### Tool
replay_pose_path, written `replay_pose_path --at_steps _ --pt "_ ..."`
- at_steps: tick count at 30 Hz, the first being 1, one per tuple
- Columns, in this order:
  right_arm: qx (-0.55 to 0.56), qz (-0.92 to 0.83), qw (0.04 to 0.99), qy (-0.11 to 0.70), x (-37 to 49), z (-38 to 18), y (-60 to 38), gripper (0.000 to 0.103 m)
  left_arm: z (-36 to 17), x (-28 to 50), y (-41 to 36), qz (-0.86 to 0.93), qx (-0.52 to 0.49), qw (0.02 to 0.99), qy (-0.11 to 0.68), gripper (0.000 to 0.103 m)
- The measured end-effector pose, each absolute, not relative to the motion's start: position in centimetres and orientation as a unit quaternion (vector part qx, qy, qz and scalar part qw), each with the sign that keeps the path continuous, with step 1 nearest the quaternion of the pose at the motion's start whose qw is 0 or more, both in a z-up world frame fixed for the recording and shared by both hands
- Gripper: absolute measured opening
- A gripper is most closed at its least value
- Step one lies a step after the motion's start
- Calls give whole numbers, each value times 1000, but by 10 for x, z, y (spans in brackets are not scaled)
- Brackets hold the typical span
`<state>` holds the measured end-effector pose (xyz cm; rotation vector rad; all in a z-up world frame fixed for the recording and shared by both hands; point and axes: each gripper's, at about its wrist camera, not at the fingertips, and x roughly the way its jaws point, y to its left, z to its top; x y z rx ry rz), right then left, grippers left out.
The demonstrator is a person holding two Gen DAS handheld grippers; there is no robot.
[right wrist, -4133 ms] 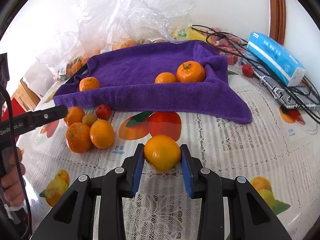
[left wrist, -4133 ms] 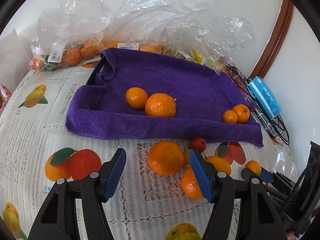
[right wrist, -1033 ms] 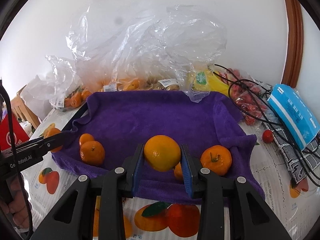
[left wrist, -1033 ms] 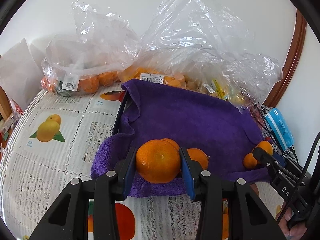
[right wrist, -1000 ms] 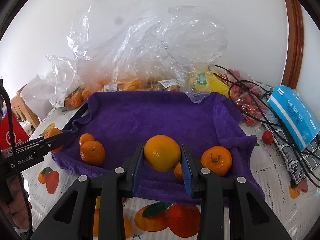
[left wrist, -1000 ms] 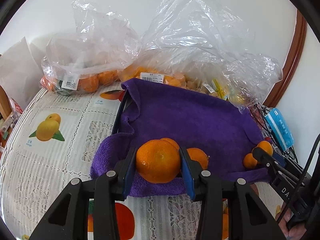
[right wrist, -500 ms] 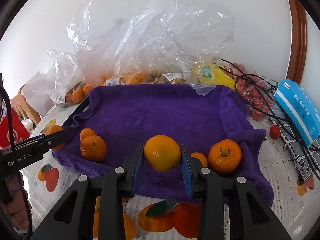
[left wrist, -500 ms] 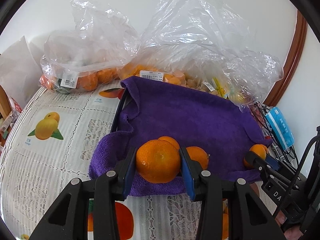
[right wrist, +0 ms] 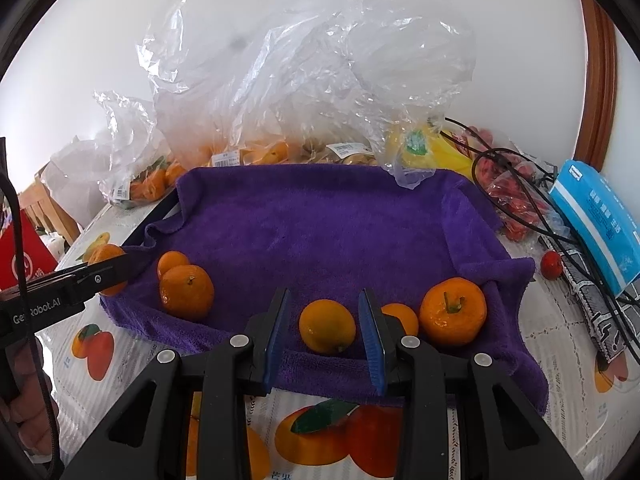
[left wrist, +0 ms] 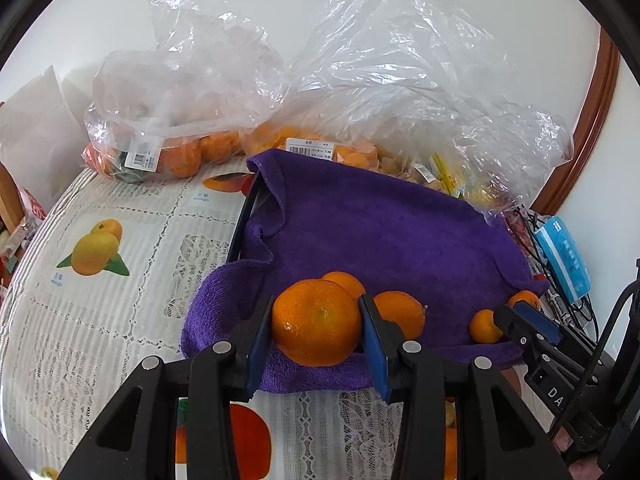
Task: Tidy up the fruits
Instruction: 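Lower both oranges onto the purple towel and open both tools, then grasp another orange on the tablecloth with the right tool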
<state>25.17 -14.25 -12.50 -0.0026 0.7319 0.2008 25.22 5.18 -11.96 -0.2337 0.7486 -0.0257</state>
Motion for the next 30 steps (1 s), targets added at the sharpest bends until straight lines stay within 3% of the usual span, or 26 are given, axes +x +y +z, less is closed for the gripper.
replay_pose_path --at_steps 18,26,28,30 --pt "-9 96 934 343 243 -117 -143 36 -131 262 52 -1 -127 921 369 40" --pt "-11 91 937 337 241 -113 -146 53 -123 255 51 -5 -122 929 351 40" --pt "-8 84 940 331 240 -111 -149 62 -121 254 52 -2 -124 929 349 45" --pt "-7 79 941 329 239 -110 -151 62 -120 252 54 -2 -130 928 348 51"
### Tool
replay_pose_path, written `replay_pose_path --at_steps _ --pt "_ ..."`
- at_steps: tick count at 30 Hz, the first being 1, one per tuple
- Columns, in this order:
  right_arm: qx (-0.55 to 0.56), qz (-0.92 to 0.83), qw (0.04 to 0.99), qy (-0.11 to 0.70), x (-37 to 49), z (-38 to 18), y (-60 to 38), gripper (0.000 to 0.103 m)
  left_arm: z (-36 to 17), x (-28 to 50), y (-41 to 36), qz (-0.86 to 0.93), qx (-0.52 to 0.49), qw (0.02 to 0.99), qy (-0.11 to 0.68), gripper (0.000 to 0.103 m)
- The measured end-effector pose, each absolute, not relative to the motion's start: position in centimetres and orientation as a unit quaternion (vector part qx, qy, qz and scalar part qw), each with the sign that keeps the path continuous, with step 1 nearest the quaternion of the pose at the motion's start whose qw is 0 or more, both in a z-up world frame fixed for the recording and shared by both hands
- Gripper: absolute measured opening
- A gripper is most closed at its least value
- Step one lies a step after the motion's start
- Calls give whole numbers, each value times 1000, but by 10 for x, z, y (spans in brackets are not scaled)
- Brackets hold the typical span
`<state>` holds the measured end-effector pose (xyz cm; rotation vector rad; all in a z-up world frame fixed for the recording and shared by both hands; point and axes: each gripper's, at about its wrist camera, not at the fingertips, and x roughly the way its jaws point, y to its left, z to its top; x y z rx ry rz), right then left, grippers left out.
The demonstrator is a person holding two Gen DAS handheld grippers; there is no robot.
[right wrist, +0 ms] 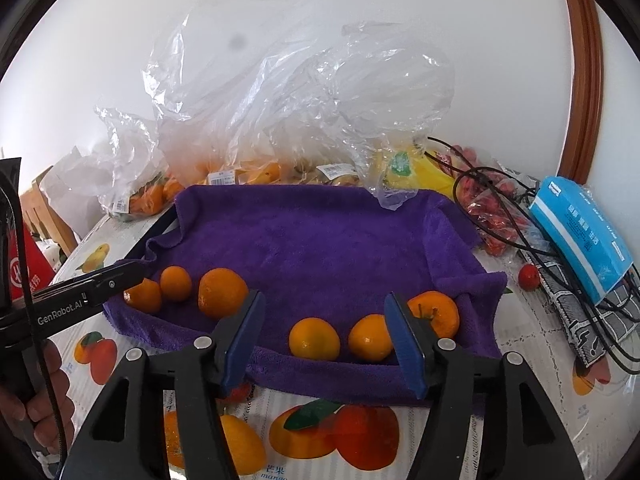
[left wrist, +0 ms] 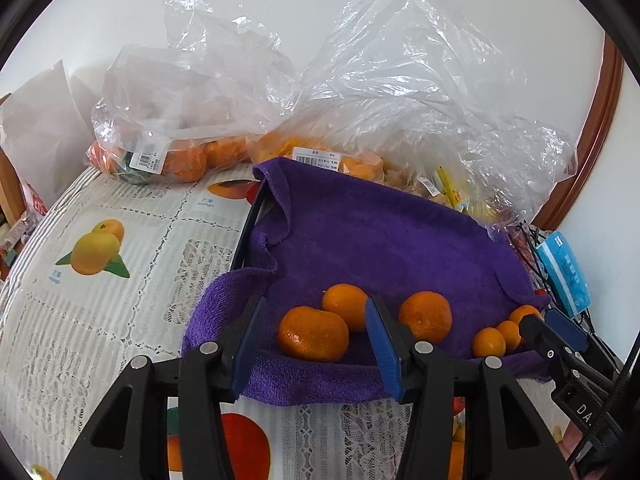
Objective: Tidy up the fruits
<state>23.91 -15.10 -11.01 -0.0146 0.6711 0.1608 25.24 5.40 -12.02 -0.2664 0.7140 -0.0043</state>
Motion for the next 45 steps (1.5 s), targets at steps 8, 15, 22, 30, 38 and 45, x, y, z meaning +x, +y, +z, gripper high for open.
replay_pose_path --at_steps 8,15,22,30,38,45 --pt "7 104 934 341 229 -107 -147 54 -113 247 56 7 -124 933 338 58" --pt "13 122 916 381 203 -122 -140 36 -106 242 58 -9 -136 933 332 62" --pt "21 130 904 407 183 -139 -131 30 -102 238 50 -19 -122 936 329 63" --pt "-10 129 894 429 178 -148 -121 31 -101 236 54 -23 -128 936 328 63" --pt "-3 117 892 437 186 -161 -124 32 -99 234 56 -27 -131 936 324 63" --pt "-10 111 895 432 193 -161 -124 32 -100 234 54 -29 -126 937 323 63"
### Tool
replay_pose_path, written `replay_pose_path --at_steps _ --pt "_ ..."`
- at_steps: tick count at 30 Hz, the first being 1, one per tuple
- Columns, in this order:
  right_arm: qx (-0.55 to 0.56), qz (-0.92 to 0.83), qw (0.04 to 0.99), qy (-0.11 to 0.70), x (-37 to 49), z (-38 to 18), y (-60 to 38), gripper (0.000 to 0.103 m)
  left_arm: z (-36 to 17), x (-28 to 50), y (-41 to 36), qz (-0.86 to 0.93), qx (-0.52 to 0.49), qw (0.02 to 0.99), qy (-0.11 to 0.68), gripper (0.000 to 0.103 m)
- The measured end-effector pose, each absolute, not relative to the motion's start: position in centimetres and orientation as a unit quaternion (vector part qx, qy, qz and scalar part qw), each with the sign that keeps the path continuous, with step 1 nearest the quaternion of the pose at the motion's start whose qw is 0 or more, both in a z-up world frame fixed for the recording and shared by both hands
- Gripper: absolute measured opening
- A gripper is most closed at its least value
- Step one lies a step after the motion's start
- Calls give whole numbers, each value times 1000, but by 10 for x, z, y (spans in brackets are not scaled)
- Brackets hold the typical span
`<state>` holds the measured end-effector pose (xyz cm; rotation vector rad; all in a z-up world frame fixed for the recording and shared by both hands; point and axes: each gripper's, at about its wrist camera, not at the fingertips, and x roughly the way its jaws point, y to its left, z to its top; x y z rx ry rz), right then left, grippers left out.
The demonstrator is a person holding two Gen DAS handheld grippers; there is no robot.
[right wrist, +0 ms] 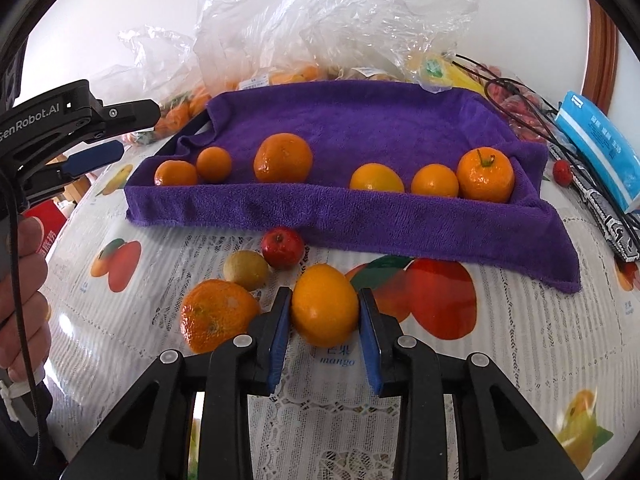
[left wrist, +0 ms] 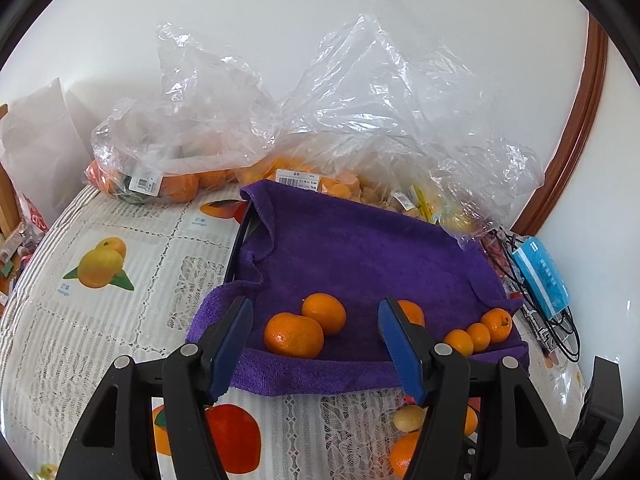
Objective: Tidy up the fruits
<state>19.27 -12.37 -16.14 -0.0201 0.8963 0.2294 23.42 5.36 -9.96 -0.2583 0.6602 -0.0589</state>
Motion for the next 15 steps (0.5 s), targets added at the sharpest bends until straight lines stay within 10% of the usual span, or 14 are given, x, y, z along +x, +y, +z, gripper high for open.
replay_pose_path --at_steps 15 --pt "-4 29 924 381 155 -134 -185 21 -97 221 33 -64 -101 936 331 63"
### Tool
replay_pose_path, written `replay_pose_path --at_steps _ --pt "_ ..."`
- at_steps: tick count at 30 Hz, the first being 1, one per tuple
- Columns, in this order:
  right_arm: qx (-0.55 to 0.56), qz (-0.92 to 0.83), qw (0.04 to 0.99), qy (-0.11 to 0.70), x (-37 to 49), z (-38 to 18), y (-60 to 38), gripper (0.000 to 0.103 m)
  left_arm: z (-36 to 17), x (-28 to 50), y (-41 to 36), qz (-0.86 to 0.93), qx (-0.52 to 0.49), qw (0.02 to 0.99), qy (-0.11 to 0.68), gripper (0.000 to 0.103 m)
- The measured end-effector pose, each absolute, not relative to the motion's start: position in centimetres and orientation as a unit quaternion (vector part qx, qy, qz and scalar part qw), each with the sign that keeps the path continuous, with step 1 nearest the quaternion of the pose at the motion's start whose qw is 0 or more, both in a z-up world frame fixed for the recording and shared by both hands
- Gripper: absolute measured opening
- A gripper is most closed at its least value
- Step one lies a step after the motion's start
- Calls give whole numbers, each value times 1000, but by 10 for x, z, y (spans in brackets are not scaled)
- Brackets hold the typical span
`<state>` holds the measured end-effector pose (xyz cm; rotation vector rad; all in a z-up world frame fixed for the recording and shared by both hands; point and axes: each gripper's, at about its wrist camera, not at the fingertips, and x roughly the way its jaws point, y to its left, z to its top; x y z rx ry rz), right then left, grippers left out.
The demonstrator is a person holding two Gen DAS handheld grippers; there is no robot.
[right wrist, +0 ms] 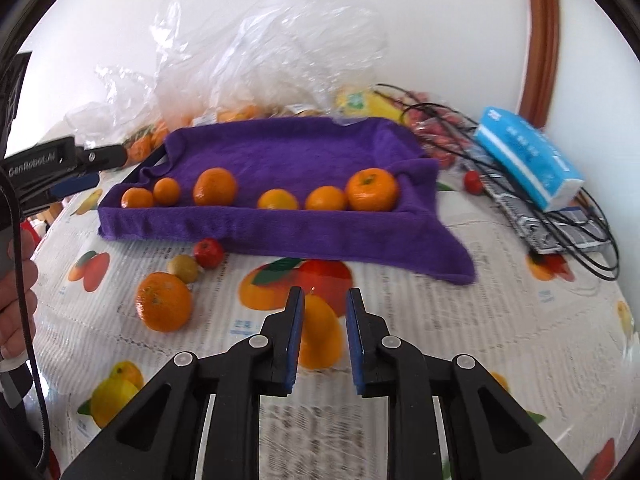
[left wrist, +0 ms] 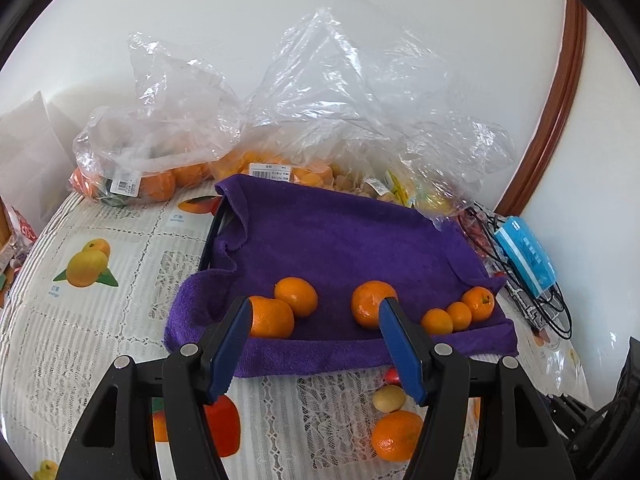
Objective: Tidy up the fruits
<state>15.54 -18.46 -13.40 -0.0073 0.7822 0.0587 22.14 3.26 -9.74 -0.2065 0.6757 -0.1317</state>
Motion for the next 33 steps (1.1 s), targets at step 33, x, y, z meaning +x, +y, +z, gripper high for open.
replay_pose_path --at_steps 33 --pt "41 45 925 374 121 -129 -228 32 -164 182 -43 -81 -24 900 427 52"
